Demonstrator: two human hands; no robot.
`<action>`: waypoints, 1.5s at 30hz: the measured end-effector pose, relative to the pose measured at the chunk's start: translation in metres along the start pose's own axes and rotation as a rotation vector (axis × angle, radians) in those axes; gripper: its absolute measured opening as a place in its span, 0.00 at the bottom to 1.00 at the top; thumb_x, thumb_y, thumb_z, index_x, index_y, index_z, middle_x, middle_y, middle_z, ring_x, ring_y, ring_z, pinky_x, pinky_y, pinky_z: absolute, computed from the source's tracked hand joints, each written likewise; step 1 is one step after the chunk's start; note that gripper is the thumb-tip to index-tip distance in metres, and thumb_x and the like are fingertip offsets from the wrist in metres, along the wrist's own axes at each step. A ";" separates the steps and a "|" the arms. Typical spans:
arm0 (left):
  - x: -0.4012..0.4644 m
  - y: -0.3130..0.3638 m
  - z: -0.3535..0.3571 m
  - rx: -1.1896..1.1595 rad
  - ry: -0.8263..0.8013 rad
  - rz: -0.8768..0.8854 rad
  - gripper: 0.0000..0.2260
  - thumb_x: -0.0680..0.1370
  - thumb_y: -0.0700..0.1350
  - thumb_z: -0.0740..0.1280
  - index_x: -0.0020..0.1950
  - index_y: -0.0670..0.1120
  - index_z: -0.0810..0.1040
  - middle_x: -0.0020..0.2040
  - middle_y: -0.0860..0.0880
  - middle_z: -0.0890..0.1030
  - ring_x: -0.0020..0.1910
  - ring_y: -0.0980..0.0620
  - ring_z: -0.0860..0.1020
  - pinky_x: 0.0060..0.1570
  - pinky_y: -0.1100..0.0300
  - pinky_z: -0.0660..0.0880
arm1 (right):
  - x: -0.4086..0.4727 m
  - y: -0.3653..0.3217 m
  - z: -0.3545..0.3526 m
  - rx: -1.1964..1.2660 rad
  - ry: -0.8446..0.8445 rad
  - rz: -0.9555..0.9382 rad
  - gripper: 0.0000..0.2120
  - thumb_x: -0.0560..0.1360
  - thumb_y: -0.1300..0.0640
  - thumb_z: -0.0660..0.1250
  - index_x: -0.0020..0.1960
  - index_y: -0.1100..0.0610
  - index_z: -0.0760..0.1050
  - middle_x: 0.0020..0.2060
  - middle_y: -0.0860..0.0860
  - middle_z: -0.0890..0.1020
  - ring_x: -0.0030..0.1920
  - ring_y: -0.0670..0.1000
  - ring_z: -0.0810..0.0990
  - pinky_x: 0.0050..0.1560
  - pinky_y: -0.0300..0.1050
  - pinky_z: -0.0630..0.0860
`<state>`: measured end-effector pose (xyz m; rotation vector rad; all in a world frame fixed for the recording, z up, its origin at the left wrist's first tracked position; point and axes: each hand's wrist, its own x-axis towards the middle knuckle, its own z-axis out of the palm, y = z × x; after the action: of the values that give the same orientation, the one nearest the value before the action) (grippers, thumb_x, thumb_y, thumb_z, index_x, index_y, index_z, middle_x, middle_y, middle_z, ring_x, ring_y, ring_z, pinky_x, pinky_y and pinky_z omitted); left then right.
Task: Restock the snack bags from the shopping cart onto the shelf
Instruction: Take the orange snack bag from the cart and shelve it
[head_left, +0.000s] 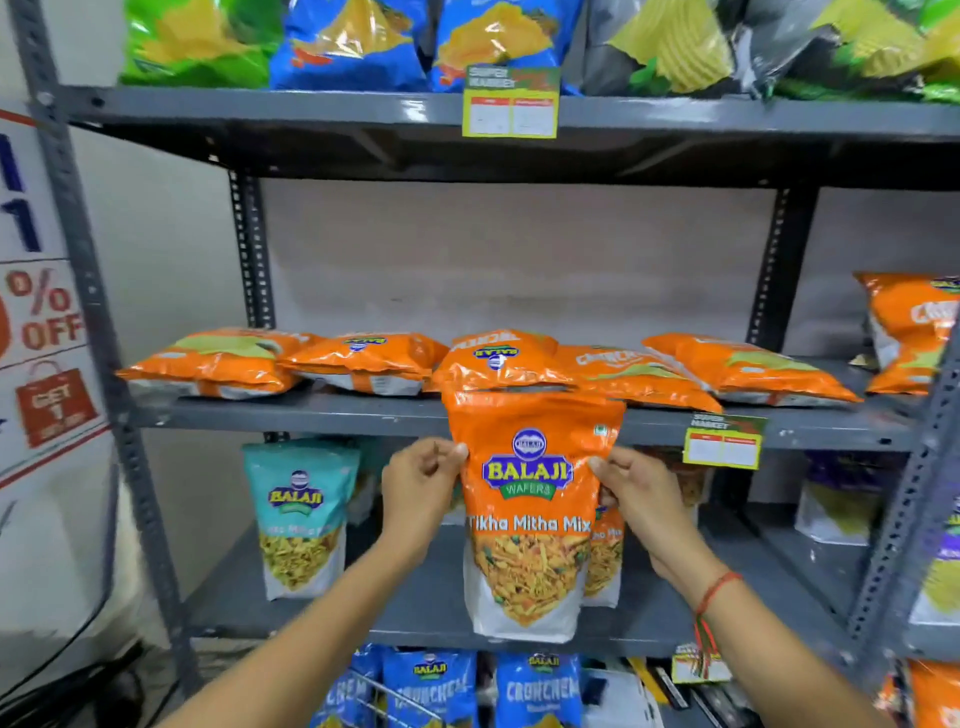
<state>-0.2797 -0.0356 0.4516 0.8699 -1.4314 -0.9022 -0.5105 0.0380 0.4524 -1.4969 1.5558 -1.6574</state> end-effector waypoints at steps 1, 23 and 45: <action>-0.004 -0.010 0.011 0.009 -0.020 -0.010 0.08 0.75 0.47 0.70 0.37 0.47 0.81 0.36 0.45 0.86 0.35 0.48 0.84 0.41 0.50 0.79 | -0.001 0.013 -0.008 -0.027 0.002 0.018 0.09 0.77 0.51 0.65 0.45 0.54 0.82 0.39 0.47 0.88 0.41 0.47 0.87 0.42 0.42 0.81; 0.005 -0.154 0.364 0.139 -0.202 -0.173 0.08 0.75 0.48 0.70 0.39 0.47 0.84 0.38 0.49 0.87 0.39 0.51 0.84 0.42 0.46 0.81 | 0.091 0.254 -0.256 -0.422 0.284 0.252 0.11 0.77 0.50 0.65 0.37 0.50 0.78 0.28 0.45 0.84 0.32 0.43 0.83 0.37 0.53 0.83; 0.013 -0.135 0.287 0.019 -0.040 -0.224 0.04 0.72 0.47 0.70 0.42 0.56 0.83 0.41 0.50 0.86 0.42 0.50 0.83 0.50 0.50 0.80 | 0.089 0.213 -0.139 0.055 0.431 0.236 0.01 0.74 0.54 0.67 0.44 0.49 0.75 0.37 0.50 0.81 0.36 0.49 0.78 0.41 0.48 0.73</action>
<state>-0.5659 -0.0935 0.3269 1.0463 -1.3968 -1.0805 -0.7371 -0.0378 0.3275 -0.9209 1.8015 -1.9446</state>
